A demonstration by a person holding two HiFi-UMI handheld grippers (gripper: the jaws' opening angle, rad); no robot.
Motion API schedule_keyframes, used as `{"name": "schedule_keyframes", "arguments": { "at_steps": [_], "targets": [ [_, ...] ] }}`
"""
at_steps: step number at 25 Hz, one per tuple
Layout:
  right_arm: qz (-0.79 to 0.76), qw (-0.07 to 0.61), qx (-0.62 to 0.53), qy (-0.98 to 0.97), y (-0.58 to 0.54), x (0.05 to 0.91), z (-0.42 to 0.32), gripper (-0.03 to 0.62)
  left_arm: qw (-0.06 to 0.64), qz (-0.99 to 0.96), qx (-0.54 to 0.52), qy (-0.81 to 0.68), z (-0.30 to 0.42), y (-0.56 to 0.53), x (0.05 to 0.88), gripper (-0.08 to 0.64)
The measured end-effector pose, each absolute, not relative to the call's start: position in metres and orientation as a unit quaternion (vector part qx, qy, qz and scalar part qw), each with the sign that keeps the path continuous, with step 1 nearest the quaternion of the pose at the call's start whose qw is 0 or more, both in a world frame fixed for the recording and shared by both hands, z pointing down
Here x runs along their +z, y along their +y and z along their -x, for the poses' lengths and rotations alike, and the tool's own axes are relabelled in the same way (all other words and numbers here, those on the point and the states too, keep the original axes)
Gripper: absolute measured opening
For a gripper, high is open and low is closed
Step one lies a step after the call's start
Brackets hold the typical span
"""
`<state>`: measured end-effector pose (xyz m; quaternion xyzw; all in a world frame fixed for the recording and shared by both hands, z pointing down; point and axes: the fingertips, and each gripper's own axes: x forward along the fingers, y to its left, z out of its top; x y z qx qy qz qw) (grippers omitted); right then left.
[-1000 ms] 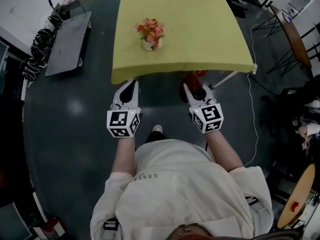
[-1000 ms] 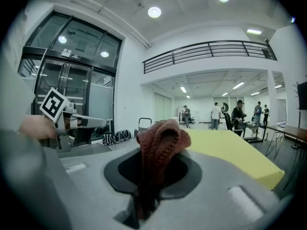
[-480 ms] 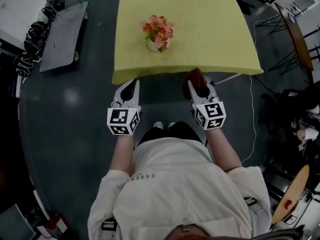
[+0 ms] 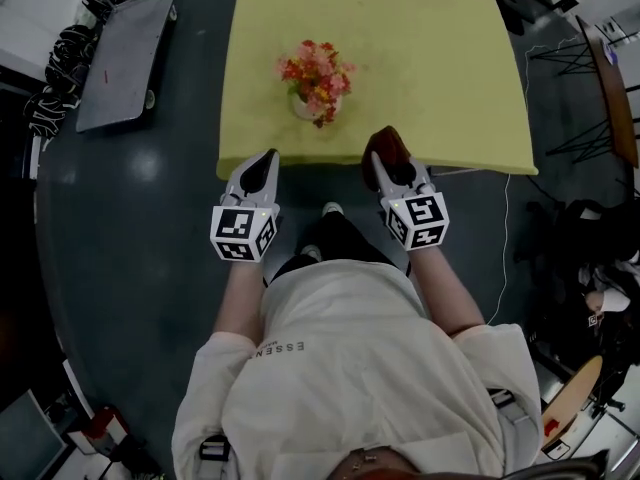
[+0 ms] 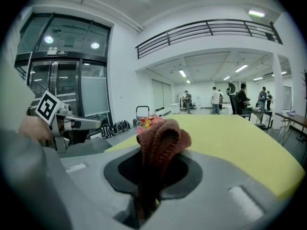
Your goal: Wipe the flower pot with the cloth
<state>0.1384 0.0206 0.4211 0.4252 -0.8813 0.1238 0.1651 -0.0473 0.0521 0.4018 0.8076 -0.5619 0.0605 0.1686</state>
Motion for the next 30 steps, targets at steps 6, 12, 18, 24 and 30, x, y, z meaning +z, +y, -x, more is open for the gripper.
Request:
{"name": "schedule_keyframes", "arguments": {
  "at_steps": [6, 12, 18, 24, 30],
  "targets": [
    [-0.378, 0.185, 0.142, -0.896, -0.036, 0.447, -0.127, 0.054, 0.181, -0.802, 0.062, -0.566, 0.039, -0.001, 0.415, 0.015],
    [-0.333, 0.222, 0.165, -0.901, -0.054, 0.493, -0.103, 0.054, 0.207, -0.800, 0.073, -0.558, 0.036, -0.024, 0.451, 0.015],
    [-0.308, 0.248, 0.198, -0.897, -0.059, 0.532, -0.074, 0.054, 0.234, -0.817, 0.093, -0.519, 0.027, -0.054, 0.476, 0.015],
    [-0.236, 0.274, 0.224, -0.905, -0.040, 0.554, -0.024, 0.054, 0.245, -0.824, 0.104, -0.500, 0.028, -0.089, 0.490, 0.015],
    [-0.205, 0.273, 0.227, -0.912, -0.031, 0.561, 0.015, 0.054, 0.285, -0.833, 0.116, -0.460, 0.021, -0.097, 0.511, 0.015]
  ]
}}
